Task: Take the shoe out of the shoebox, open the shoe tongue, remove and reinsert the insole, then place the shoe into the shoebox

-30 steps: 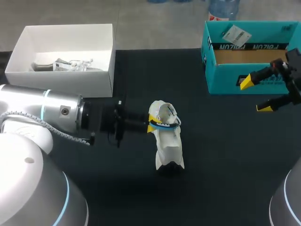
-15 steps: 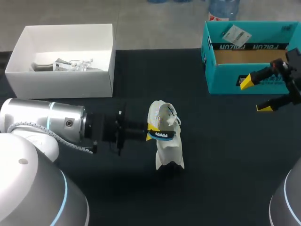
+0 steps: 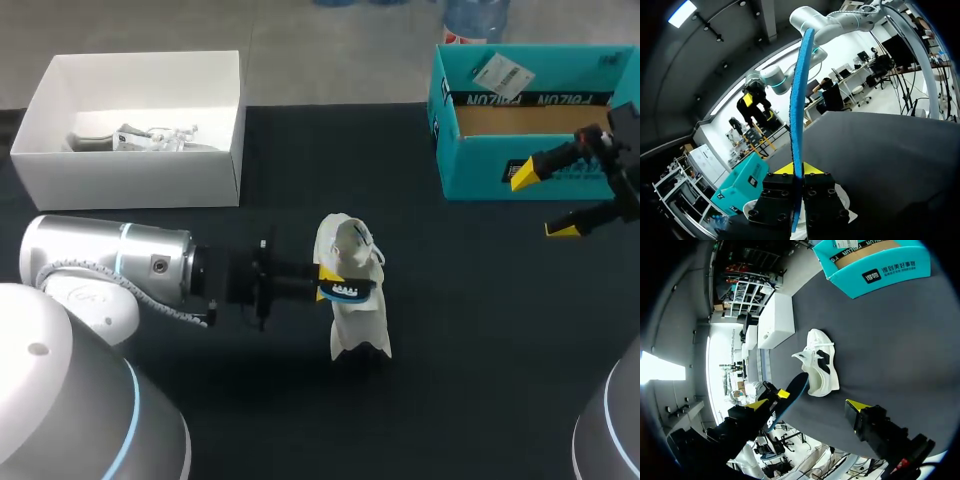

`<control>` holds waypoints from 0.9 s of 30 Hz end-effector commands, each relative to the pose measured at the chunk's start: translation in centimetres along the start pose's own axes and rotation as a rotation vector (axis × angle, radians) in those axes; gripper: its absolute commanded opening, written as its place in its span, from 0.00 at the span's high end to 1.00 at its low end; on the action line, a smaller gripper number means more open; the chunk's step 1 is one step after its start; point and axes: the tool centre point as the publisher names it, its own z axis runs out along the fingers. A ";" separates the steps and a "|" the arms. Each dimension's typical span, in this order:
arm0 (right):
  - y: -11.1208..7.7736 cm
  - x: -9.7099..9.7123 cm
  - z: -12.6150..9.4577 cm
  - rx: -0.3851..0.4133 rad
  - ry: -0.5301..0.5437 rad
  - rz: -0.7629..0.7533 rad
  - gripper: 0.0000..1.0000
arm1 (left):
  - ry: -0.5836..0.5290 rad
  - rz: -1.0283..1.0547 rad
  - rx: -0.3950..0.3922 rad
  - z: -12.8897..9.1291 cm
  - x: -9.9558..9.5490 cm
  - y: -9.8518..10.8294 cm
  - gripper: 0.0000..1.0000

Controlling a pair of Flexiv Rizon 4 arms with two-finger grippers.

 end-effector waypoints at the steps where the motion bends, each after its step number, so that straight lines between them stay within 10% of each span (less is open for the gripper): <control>1: -0.1 0.0 0.1 -0.001 -0.002 0.001 0.00 | 0.005 -0.007 -0.013 0.4 0.1 0.6 1.00; 27: -0.1 0.0 0.1 -0.001 -0.002 0.001 0.00 | -0.004 0.030 0.054 -0.9 -0.8 -3.2 1.00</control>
